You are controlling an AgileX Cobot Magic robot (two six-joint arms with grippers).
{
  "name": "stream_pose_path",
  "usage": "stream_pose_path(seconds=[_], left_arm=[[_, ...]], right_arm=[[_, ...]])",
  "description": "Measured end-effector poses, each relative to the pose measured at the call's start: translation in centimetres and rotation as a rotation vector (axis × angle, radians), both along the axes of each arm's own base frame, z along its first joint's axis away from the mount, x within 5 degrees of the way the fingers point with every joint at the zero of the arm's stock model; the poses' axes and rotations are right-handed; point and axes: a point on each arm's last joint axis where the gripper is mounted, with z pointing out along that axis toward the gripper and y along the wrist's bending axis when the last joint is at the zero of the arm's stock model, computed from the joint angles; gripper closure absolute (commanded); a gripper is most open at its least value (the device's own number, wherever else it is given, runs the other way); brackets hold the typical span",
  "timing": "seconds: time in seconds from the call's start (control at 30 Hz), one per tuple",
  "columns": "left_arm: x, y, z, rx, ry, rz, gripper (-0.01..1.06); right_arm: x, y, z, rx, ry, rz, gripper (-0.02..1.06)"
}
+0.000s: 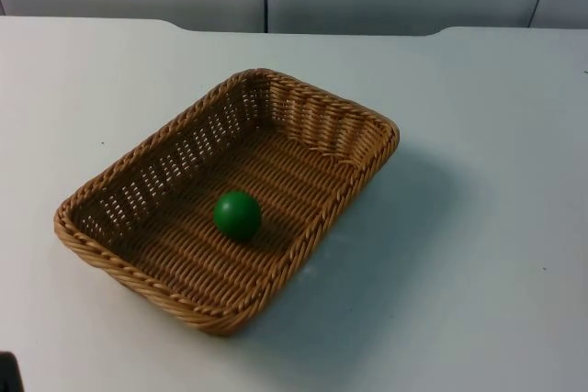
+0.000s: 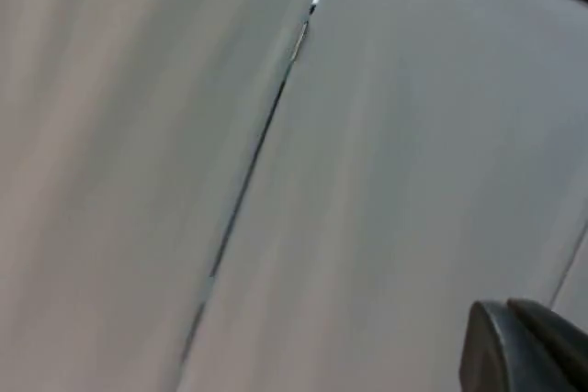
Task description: Pick up the basket with the left hand and place the ball into the basket with the right hand.
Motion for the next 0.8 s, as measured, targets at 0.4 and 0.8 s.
stream_pose_path(seconds=[0.4, 0.8], left_arm=[[0.0, 0.0, 0.0, 0.0, 0.0, 0.0, 1.05], [0.0, 0.0, 0.0, 0.0, 0.0, 0.0, 1.05]], right_arm=[[-3.0, 3.8, -12.4, 0.037, 0.52, 0.024, 1.05], [-10.6, 5.9, -26.7, 0.306, 0.634, 0.082, 1.05]])
